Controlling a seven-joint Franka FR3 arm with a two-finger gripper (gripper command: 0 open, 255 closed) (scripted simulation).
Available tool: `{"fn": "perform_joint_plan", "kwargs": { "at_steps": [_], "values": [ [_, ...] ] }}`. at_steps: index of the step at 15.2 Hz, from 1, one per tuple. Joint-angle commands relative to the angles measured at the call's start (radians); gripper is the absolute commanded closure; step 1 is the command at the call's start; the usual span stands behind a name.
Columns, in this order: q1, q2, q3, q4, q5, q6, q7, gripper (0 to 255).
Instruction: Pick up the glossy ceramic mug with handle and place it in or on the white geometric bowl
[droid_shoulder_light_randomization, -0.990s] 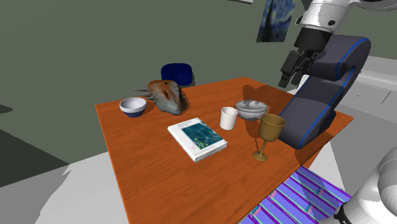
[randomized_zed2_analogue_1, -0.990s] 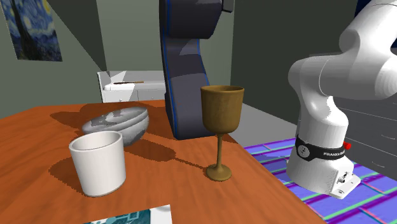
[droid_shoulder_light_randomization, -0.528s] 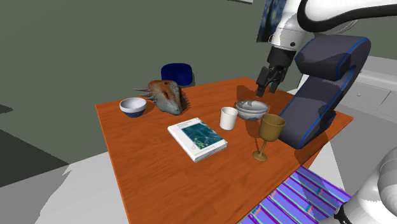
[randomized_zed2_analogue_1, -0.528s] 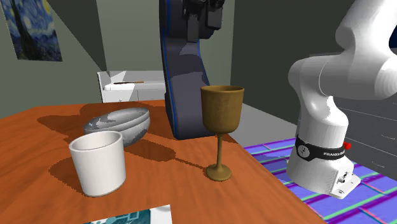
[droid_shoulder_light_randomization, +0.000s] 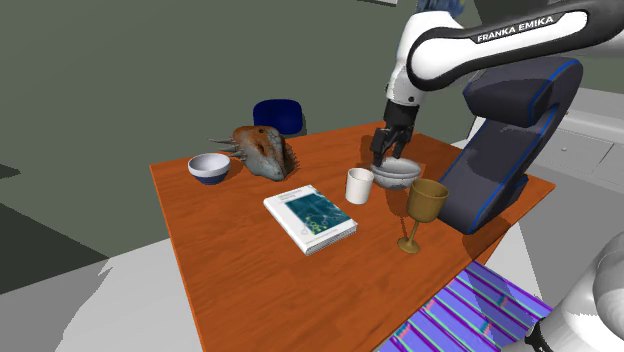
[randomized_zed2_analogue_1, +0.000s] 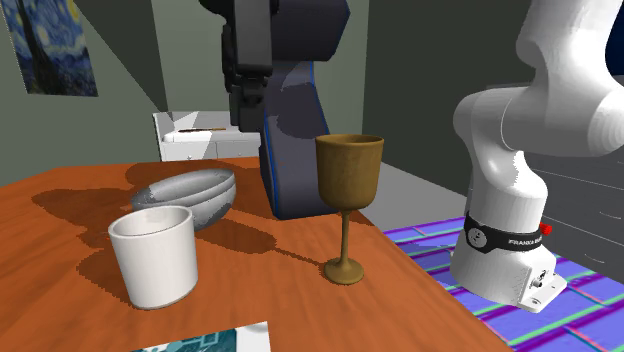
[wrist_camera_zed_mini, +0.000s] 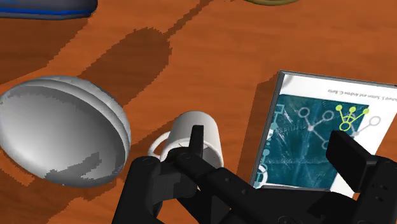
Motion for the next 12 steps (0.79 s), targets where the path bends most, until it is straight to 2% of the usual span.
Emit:
{"fn": "perform_joint_plan", "kwargs": {
  "at_steps": [1,10,12],
  "values": [
    [-0.002,0.08,0.003,0.041,-0.015,0.032,-0.002,0],
    [-0.005,0.422,0.003,0.243,-0.091,0.138,-0.001,0],
    [-0.005,0.461,0.001,0.262,-0.1,0.155,0.0,0]
  ]
}}
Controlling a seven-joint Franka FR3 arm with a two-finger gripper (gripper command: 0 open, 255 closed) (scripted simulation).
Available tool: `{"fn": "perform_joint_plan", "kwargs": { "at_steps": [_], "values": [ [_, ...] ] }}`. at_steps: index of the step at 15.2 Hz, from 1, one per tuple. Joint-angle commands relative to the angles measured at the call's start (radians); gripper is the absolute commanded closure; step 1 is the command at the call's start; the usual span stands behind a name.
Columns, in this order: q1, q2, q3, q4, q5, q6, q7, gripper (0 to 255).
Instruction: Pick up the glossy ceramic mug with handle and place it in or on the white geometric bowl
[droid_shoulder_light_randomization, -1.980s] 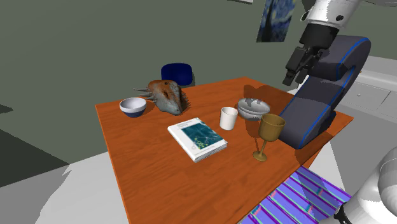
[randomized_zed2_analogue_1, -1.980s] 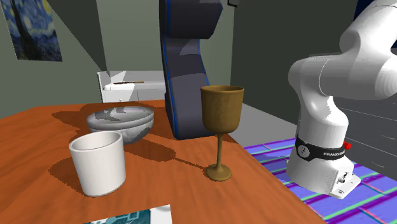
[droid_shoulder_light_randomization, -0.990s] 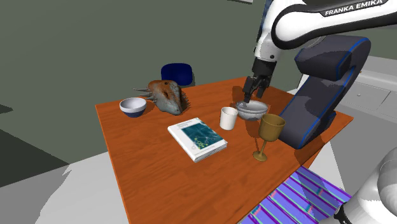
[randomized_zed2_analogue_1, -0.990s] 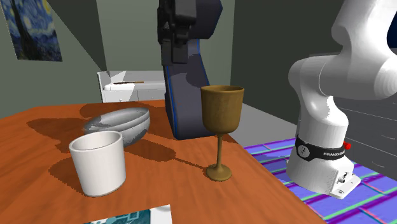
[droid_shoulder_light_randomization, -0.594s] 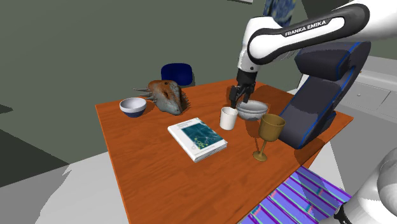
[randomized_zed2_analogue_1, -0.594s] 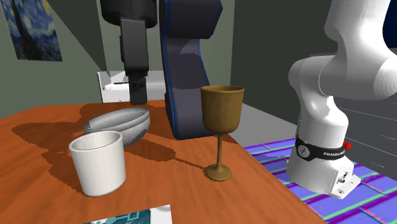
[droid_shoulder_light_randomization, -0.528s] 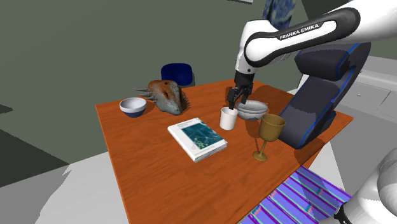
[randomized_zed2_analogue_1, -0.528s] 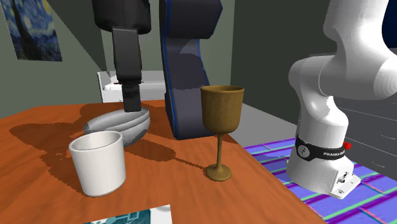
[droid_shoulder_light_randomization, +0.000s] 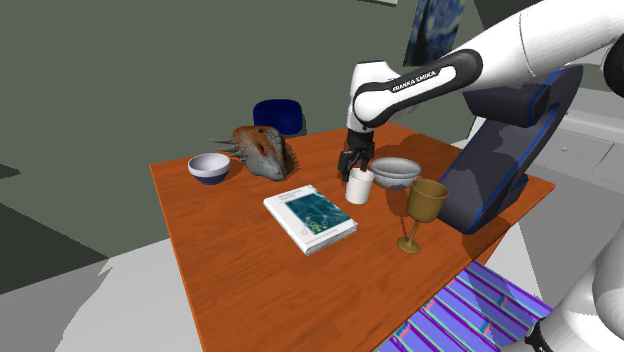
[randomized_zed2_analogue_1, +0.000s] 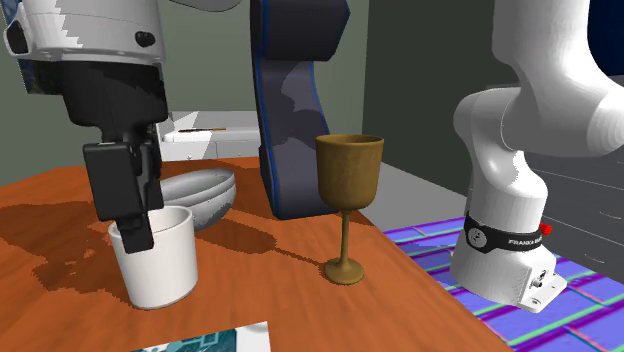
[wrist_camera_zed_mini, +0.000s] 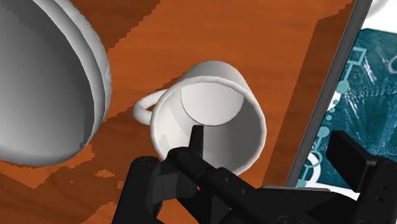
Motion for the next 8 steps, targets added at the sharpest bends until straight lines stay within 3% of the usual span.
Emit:
{"fn": "perform_joint_plan", "kwargs": {
  "at_steps": [1,8],
  "values": [
    [0.0,0.03,-0.001,0.007,-0.006,0.022,0.001,0],
    [-0.001,0.065,-0.003,-0.025,-0.011,0.089,0.004,0]
  ]
}}
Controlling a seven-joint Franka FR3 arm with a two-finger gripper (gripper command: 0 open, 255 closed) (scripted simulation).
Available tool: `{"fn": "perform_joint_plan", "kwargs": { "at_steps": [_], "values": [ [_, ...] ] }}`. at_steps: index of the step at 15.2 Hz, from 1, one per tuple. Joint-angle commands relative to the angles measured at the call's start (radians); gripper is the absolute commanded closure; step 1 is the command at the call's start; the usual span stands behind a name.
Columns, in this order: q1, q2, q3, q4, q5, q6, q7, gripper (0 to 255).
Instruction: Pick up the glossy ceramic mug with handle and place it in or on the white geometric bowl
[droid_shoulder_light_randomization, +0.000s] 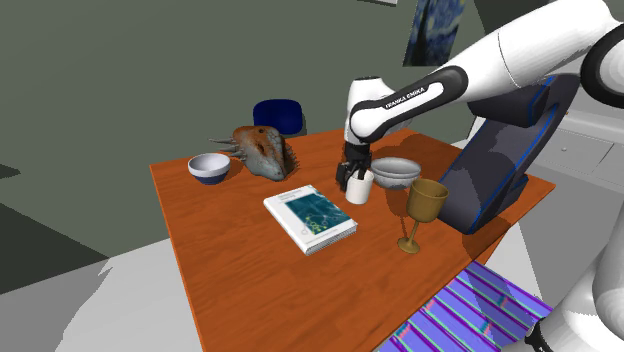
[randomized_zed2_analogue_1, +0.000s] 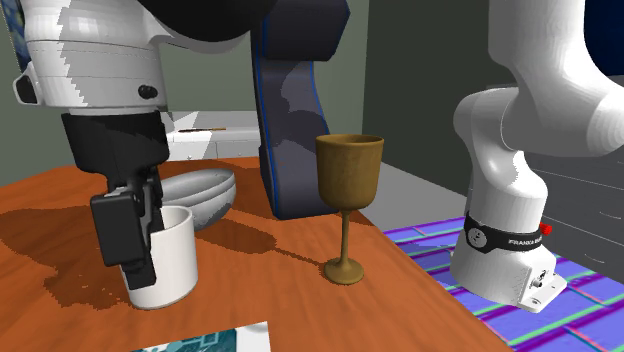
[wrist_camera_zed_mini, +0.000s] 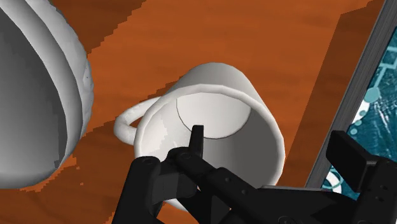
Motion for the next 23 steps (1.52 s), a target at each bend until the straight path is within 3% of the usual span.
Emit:
{"fn": "perform_joint_plan", "kwargs": {
  "at_steps": [1,7,8,17,23],
  "values": [
    [0.0,0.004,0.0,0.0,0.0,0.004,0.0,0],
    [0.0,0.004,0.0,0.0,0.0,0.004,0.0,0],
    [0.0,0.004,0.0,0.0,0.0,0.004,0.0,255],
    [0.0,0.004,0.0,0.0,0.0,0.004,0.0,255],
    [-0.001,-0.034,0.001,0.034,0.005,-0.067,-0.006,255]
  ]
}}
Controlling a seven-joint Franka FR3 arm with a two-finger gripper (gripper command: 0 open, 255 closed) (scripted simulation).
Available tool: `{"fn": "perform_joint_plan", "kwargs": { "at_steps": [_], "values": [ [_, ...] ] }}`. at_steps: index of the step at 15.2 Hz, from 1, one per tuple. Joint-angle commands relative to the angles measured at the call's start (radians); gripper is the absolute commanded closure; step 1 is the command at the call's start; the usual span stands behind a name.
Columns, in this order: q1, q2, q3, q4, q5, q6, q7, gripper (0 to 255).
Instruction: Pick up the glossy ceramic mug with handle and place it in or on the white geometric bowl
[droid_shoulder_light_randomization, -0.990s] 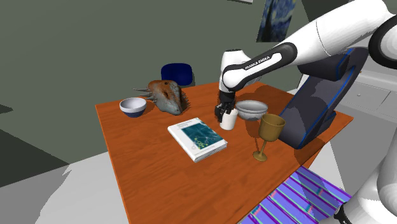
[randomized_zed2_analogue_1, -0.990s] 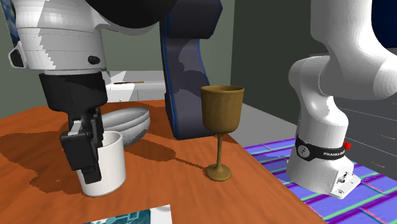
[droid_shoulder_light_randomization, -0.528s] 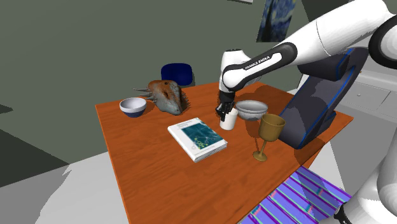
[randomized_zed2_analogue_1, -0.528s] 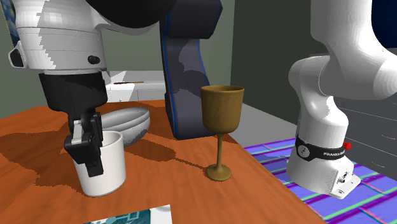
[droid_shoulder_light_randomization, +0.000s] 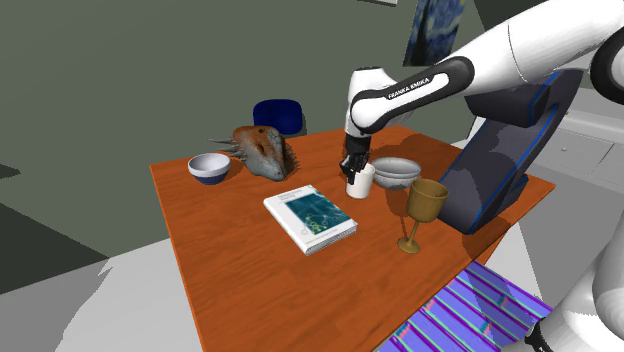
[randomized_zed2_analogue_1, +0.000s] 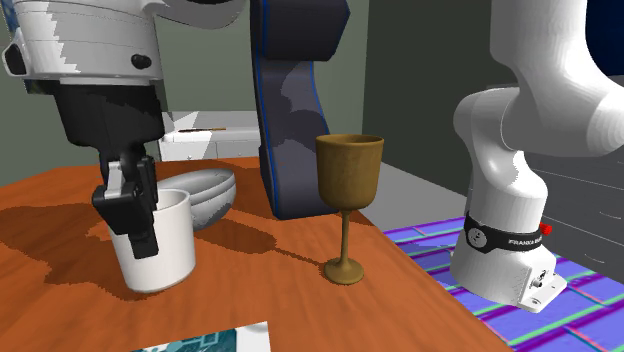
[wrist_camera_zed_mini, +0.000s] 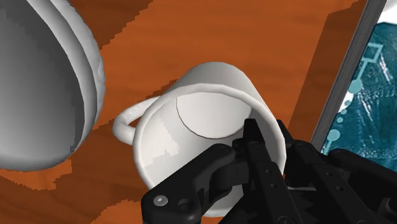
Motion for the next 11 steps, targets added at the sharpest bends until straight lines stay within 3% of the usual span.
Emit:
{"fn": "perform_joint_plan", "kwargs": {
  "at_steps": [1,11],
  "values": [
    [-0.001,-0.013,0.0,0.013,0.002,-0.025,-0.004,255],
    [-0.002,-0.06,0.001,0.089,0.009,-0.149,-0.013,255]
  ]
}}
